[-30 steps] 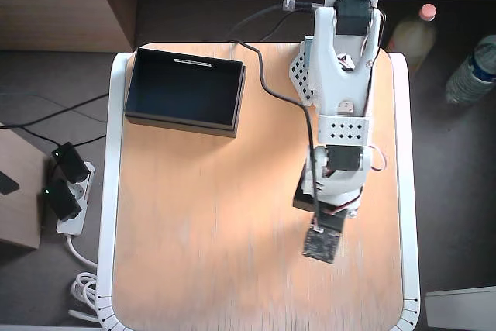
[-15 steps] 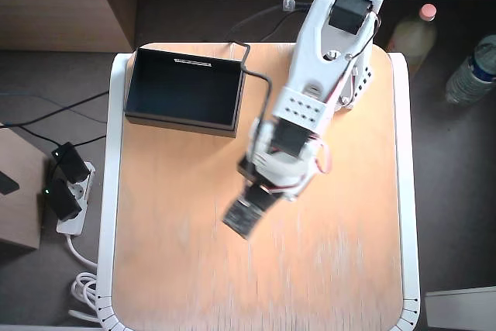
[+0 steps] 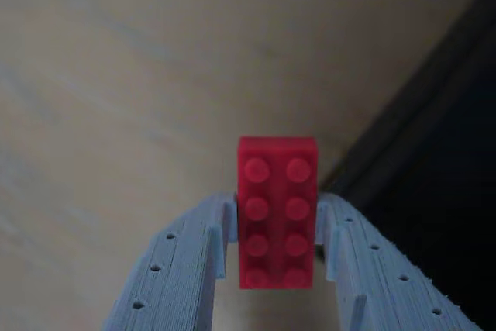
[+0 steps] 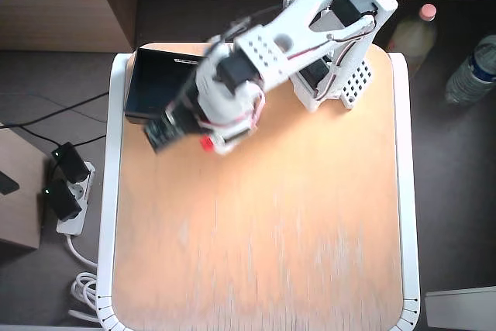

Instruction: Grasp a lego block and put it in the bin.

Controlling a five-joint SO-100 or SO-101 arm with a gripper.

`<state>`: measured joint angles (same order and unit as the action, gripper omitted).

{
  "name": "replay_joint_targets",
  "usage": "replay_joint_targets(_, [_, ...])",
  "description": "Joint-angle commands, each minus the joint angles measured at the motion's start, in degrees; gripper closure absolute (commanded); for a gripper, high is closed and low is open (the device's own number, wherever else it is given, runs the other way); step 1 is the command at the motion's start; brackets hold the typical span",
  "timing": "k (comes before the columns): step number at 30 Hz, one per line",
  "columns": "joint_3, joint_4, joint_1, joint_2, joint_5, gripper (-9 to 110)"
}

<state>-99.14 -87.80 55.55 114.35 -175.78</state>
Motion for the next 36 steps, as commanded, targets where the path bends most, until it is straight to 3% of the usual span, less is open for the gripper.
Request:
replay_joint_targets(1, [8.17, -0.88, 7.82, 5.01, -1.58, 101])
replay_joint_targets(18, [5.19, 0.09, 25.40, 2.37, -7.21, 101])
replay_joint_targets(27, [-5.62, 16.17, 28.74, -0.35, -8.00, 101])
replay_joint_targets(36, [-6.06, 18.72, 29.00, -4.39, -8.61, 101])
